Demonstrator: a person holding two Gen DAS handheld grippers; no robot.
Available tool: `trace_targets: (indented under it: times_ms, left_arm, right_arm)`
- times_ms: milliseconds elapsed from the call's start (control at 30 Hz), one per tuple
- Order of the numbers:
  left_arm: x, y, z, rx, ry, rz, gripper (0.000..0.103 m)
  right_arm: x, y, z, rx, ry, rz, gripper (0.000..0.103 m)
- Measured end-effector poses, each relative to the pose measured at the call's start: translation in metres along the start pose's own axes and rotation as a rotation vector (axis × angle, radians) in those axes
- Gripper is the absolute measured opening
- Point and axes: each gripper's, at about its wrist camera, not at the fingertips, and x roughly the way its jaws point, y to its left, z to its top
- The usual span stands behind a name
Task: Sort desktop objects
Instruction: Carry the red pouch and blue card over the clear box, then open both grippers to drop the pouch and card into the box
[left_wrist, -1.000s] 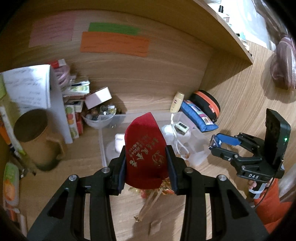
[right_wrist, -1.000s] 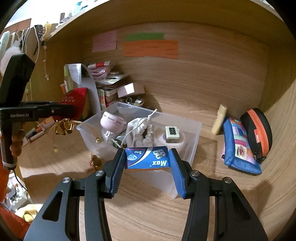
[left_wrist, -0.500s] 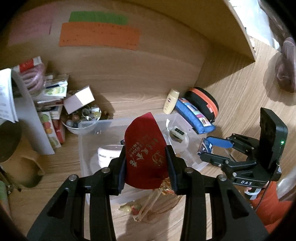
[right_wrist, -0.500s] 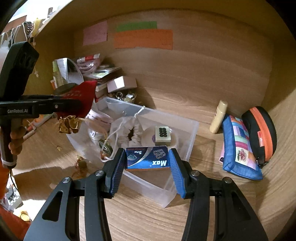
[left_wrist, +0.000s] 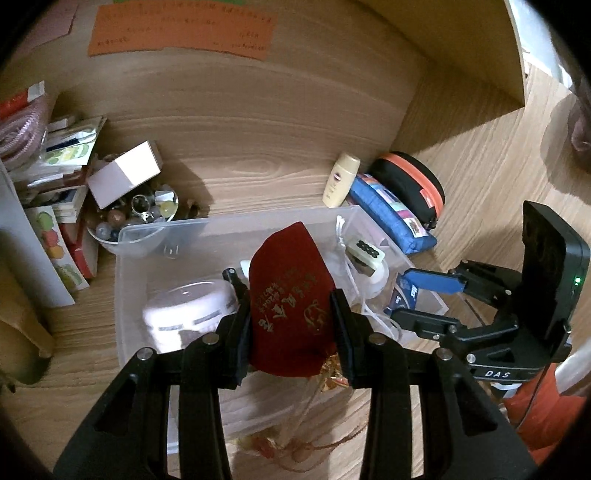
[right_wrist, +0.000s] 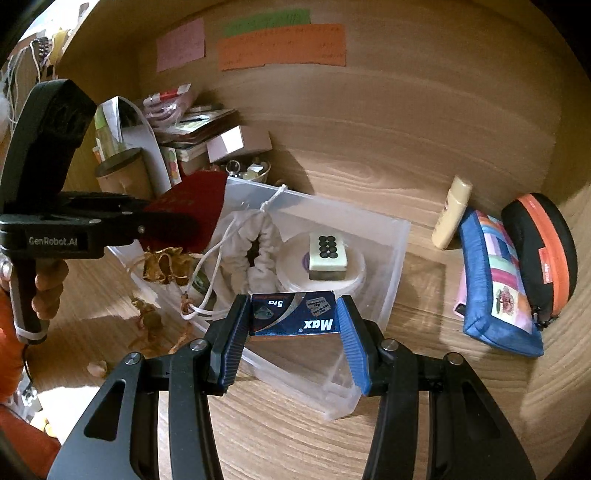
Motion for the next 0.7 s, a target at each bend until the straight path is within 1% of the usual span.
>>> trace_targets:
  times_ms: [167, 267, 433, 533, 700]
  left_arm:
    - [0.009, 0.001, -0.001, -0.003, 0.020, -0.003, 0.038]
    - [0.011, 0.003, -0.002, -0.015, 0.011, -0.008, 0.039]
    - [0.013, 0.002, -0.005, 0.001, 0.007, 0.011, 0.040]
    - [0.013, -0.001, -0.005, 0.014, 0.004, 0.024, 0.042]
    - [0.014, 0.000, -0.005, 0.012, 0.006, 0.023, 0.045]
  right_arm:
    - [0.006, 0.001, 0.000, -0.002, 0.007, 0.007, 0.045]
    - [0.008, 0.001, 0.001, 0.000, 0.006, 0.018, 0.045]
    - [0.013, 0.001, 0.001, 0.005, 0.015, 0.024, 0.045]
    - [0.014, 0.002, 0.001, -0.002, 0.014, 0.020, 0.045]
    - [0.015, 0.002, 0.001, -0.006, 0.018, 0.015, 0.045]
